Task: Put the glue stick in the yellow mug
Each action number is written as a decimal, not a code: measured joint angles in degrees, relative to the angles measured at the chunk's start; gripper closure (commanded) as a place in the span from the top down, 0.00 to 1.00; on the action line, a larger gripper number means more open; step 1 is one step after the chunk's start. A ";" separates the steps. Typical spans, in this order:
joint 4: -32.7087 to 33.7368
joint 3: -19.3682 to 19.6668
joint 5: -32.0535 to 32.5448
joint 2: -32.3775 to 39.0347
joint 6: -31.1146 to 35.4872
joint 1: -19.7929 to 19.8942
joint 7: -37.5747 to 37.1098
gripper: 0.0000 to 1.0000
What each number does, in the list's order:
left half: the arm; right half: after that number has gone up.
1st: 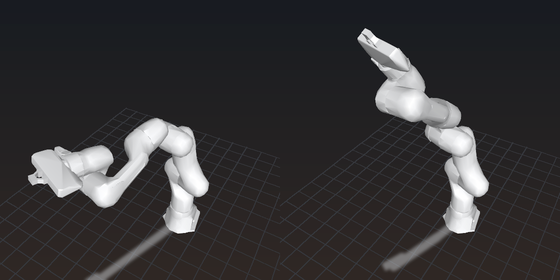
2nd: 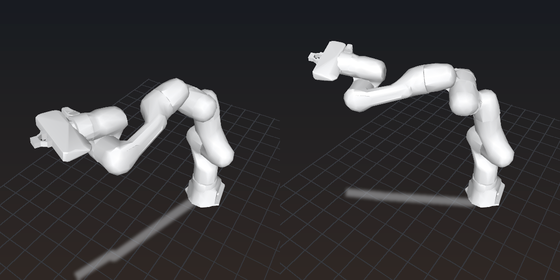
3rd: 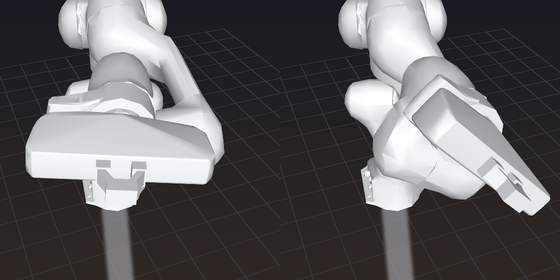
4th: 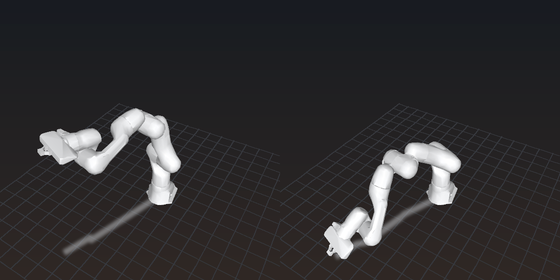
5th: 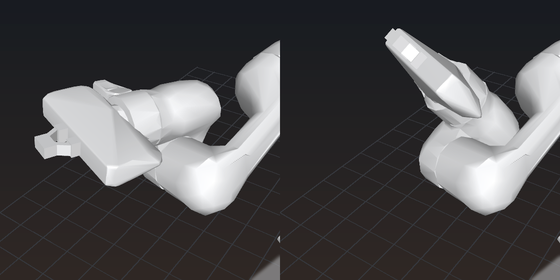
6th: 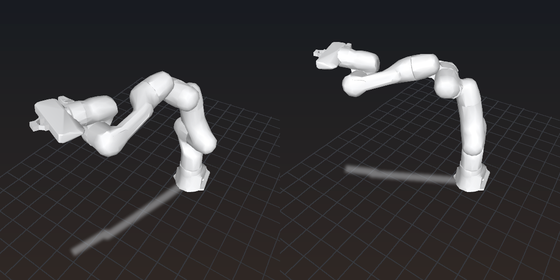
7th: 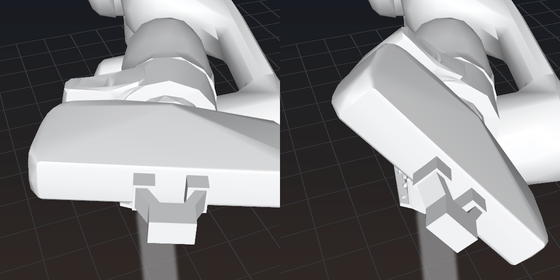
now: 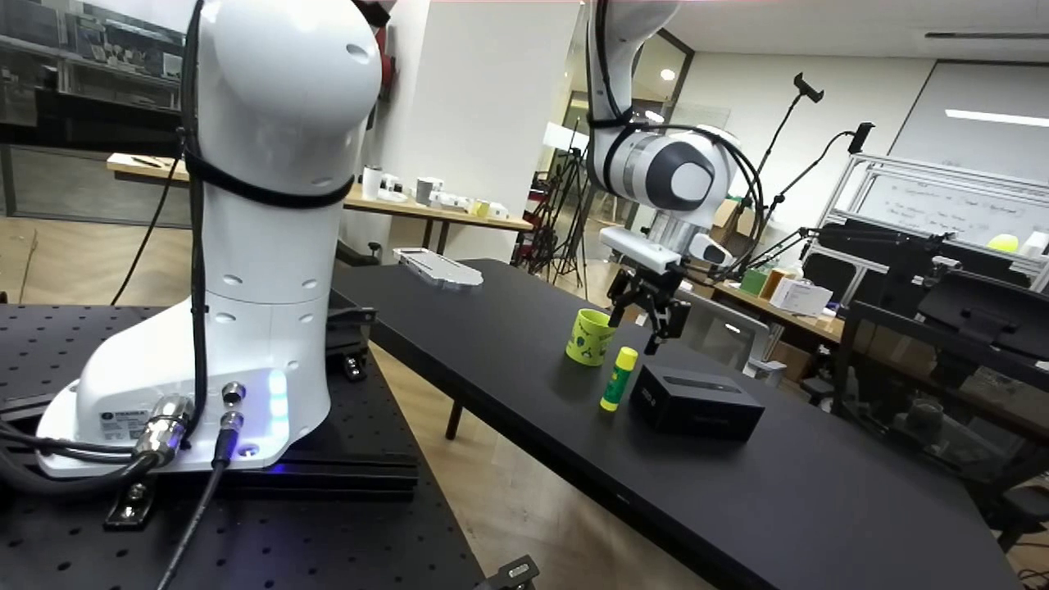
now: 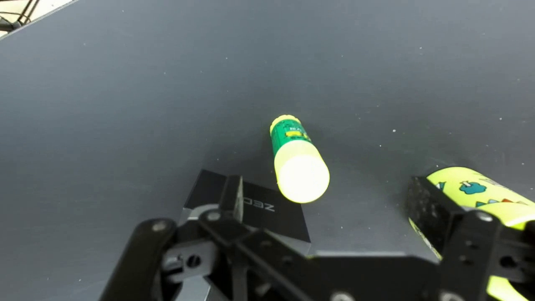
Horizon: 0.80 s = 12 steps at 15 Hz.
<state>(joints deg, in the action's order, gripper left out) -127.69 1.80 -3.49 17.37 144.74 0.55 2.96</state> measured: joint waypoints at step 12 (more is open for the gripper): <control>2.48 0.06 0.13 7.01 1.67 0.23 -0.07 0.19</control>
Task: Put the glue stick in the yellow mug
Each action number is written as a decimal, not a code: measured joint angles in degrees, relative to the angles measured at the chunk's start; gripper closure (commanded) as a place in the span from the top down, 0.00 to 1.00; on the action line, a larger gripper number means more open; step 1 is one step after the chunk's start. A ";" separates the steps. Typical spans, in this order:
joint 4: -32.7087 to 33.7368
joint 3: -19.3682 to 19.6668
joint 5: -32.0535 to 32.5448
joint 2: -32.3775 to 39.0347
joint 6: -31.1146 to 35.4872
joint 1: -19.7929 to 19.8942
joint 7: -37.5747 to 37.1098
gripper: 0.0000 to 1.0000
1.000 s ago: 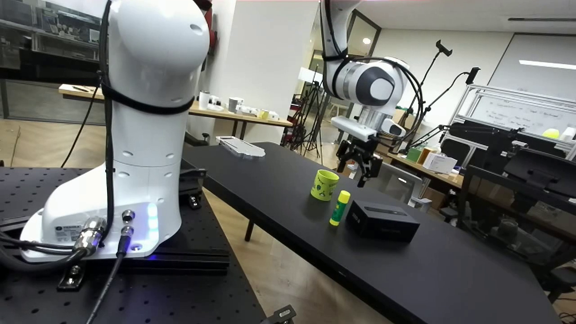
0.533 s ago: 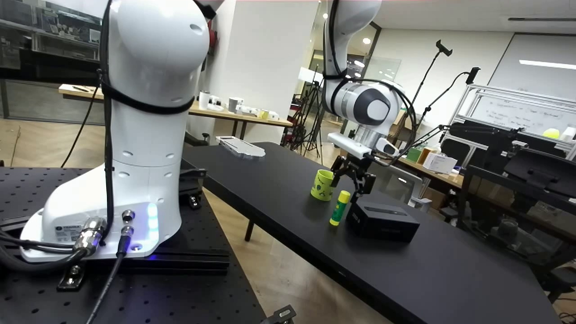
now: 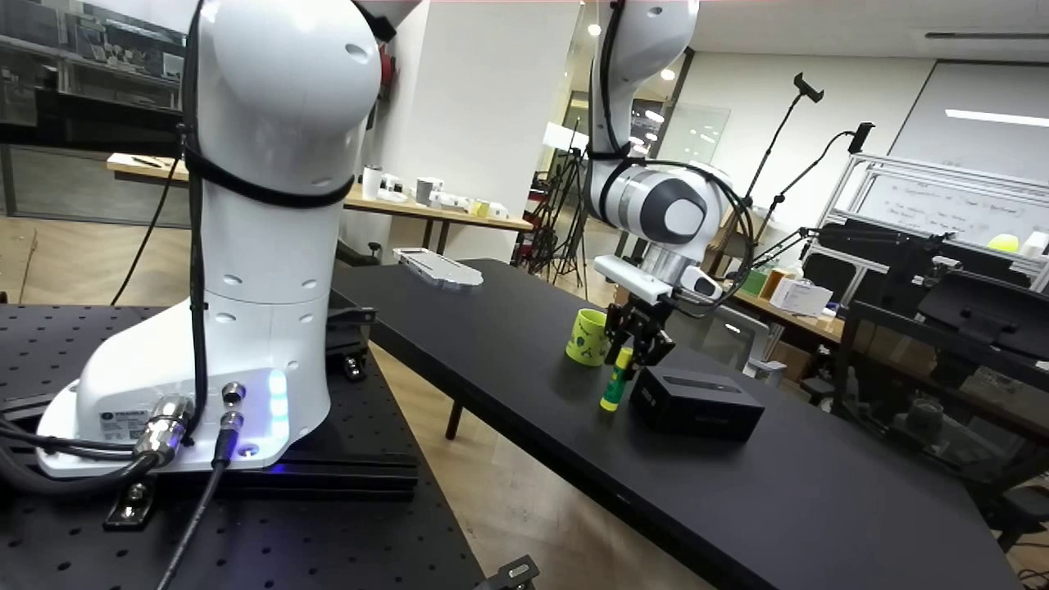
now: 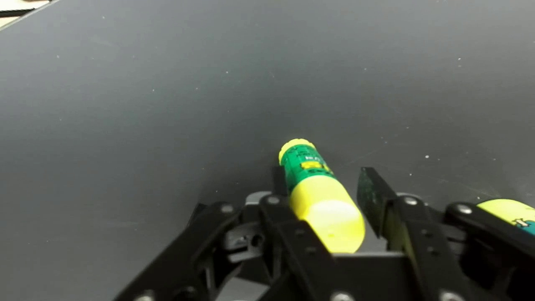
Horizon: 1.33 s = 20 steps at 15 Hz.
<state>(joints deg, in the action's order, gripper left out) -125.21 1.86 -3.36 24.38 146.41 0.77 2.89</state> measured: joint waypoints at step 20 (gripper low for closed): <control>8.70 -7.66 -7.89 -9.81 -11.10 -3.04 -0.18 0.09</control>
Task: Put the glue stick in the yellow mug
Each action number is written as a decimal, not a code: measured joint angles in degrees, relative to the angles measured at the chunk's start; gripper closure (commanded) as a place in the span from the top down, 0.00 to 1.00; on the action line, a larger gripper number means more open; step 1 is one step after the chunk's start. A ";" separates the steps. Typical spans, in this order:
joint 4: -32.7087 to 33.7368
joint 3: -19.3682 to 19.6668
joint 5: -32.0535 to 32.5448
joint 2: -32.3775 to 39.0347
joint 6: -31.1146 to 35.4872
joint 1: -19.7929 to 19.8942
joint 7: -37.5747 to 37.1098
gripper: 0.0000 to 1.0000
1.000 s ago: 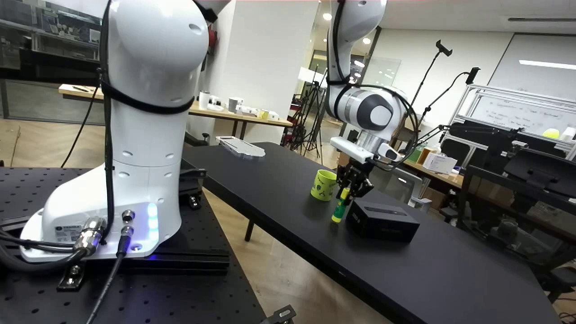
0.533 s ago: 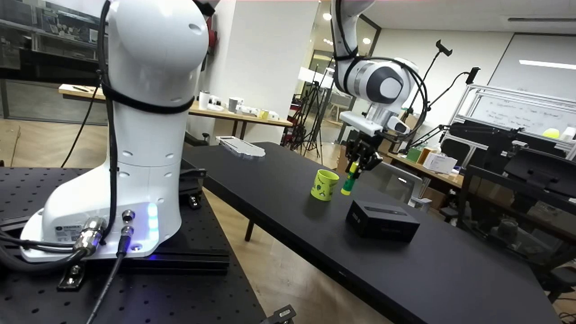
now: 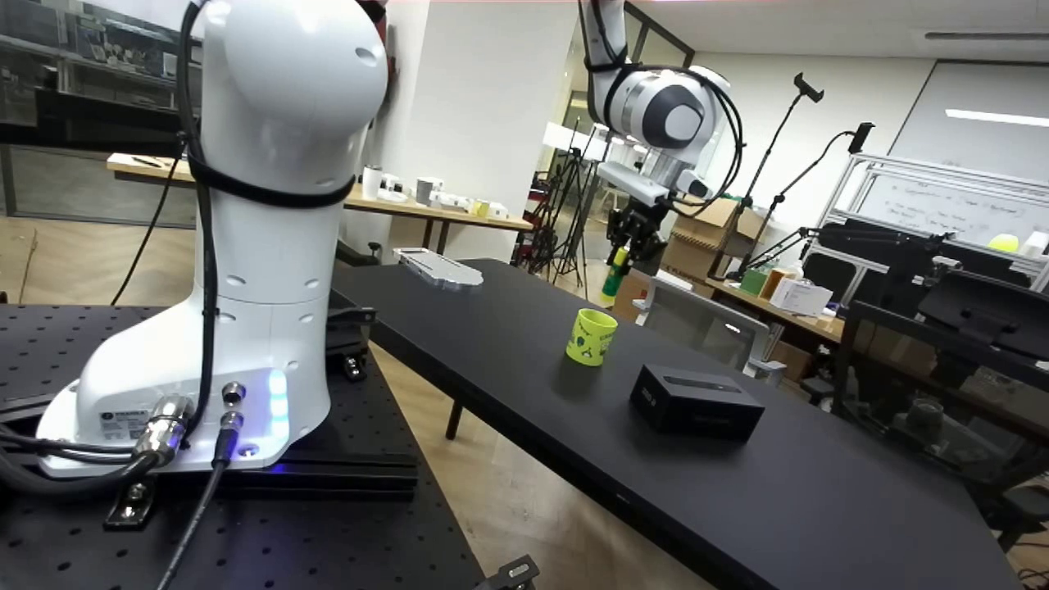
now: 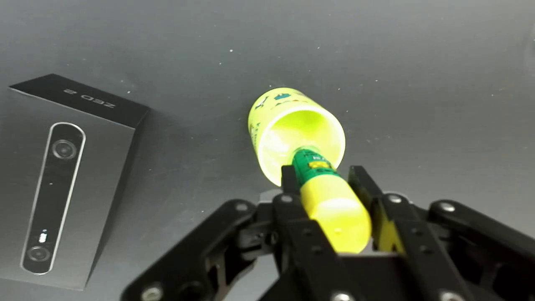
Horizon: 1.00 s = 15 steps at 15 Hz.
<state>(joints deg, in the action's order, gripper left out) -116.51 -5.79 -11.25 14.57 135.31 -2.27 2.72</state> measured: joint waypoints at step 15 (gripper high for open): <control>-2.36 -0.50 0.17 8.29 9.33 -1.43 0.76 0.09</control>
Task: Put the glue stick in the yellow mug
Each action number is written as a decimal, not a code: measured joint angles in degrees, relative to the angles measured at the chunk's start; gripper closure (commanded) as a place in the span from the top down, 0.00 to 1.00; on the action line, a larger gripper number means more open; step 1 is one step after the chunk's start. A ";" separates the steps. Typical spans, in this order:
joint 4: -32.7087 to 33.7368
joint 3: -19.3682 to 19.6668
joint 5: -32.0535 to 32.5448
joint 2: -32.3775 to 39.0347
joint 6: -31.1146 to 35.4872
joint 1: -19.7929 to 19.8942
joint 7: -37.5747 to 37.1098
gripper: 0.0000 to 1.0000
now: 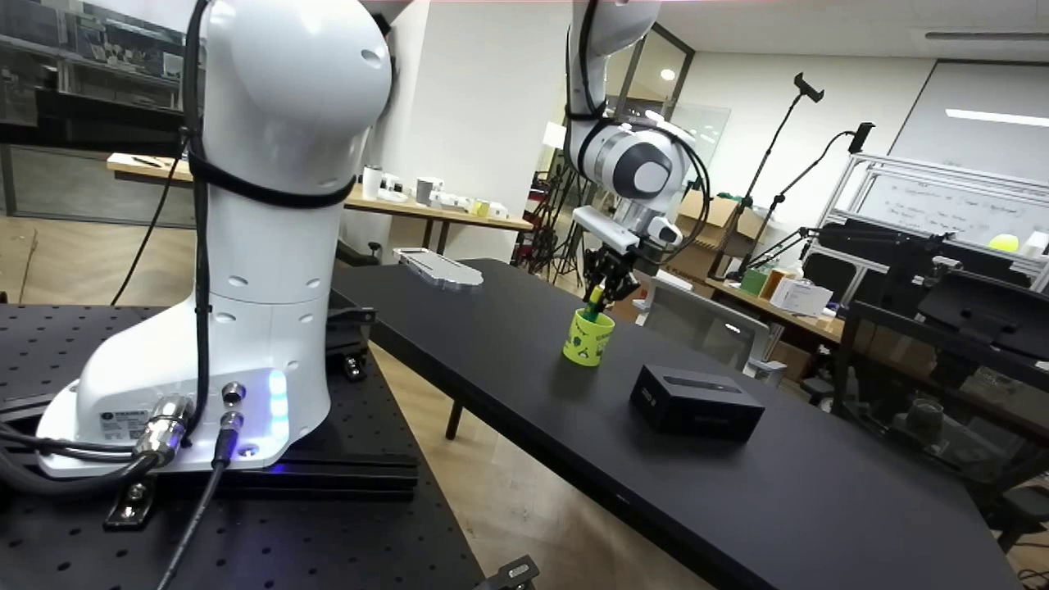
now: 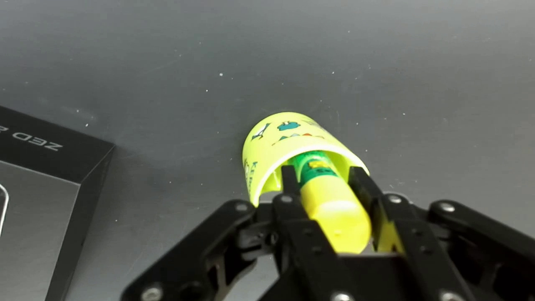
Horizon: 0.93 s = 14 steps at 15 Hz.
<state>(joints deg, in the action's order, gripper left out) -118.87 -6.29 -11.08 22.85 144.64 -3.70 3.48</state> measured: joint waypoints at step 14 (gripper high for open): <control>-0.39 -0.03 -0.06 -2.45 -1.21 0.93 0.03 1.00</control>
<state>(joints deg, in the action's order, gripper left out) -119.26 -6.32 -11.14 20.40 143.43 -2.77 3.51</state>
